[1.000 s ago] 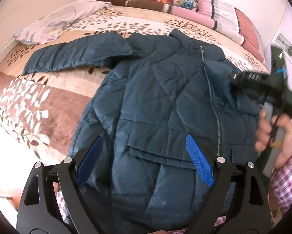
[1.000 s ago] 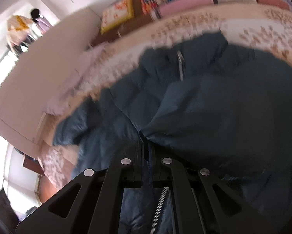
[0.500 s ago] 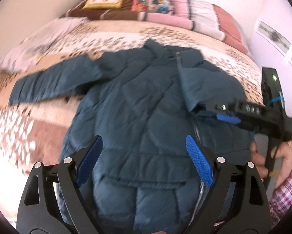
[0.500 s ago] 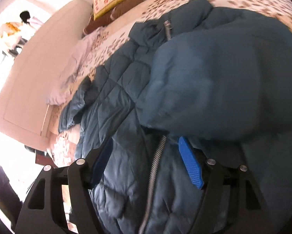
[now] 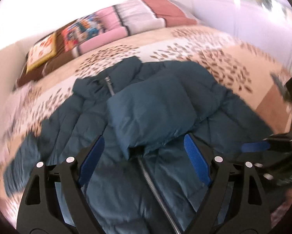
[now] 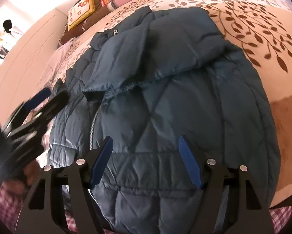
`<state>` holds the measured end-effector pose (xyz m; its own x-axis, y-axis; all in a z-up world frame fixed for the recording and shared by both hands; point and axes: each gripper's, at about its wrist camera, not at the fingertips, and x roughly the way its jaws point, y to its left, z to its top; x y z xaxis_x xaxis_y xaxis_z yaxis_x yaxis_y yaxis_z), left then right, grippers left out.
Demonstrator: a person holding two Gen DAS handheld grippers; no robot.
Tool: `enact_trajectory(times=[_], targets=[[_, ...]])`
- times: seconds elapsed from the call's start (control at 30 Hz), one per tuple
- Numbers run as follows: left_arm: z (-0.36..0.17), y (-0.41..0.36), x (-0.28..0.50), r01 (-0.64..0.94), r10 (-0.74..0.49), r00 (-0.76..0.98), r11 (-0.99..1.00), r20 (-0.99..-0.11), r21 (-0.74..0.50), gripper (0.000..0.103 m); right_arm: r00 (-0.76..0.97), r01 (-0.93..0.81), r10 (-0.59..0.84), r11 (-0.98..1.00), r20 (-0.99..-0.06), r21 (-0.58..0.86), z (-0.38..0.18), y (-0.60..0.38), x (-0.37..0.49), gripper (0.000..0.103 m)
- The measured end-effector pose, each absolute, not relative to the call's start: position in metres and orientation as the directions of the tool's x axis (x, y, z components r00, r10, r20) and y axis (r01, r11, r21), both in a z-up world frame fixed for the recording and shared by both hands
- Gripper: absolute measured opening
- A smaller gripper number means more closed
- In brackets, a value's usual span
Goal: Fold large clothes
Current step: 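Fold the held sleeve across the jacket front with the right gripper, release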
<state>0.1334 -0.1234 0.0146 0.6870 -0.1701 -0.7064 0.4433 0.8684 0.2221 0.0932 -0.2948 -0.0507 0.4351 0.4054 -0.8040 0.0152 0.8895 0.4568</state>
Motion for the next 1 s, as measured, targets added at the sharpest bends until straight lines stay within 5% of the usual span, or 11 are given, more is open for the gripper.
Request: enact_trajectory(times=[0.17,0.3,0.37,0.4,0.77,1.0], targets=[[-0.002,-0.162,0.146,0.493,-0.130,0.665,0.816,-0.735,0.303,0.076,0.440,0.008,0.416,0.884,-0.796,0.467,-0.051,-0.301,0.093,0.069],[-0.019,-0.174,0.160,0.483,-0.077,0.646,0.812,-0.760,0.329,0.045,0.446,0.012,0.421,0.880,-0.790,0.475,-0.050,-0.303,0.092,0.069],[-0.020,-0.173,0.166,0.465,-0.078,0.624,0.837,-0.778,0.289,0.010,0.449,0.013,0.421,0.879,-0.788,0.477,-0.050,-0.303,0.091,0.069],[-0.018,-0.168,0.168,0.443,-0.081,0.622,0.856,-0.779,0.265,0.005,0.449,0.012,0.421,0.879,-0.788,0.476,-0.049,-0.303,0.091,0.069],[0.026,-0.068,0.182,0.129,-0.105,0.676,0.991,-0.730,-0.024,0.001,0.430,-0.034,0.420,0.892,-0.799,0.451,-0.047,-0.291,0.085,0.069],[0.003,0.015,0.213,-0.095,-0.034,0.627,0.988,-0.779,-0.120,0.000,0.413,-0.055,0.426,0.894,-0.805,0.445,-0.048,-0.282,0.080,0.069]])
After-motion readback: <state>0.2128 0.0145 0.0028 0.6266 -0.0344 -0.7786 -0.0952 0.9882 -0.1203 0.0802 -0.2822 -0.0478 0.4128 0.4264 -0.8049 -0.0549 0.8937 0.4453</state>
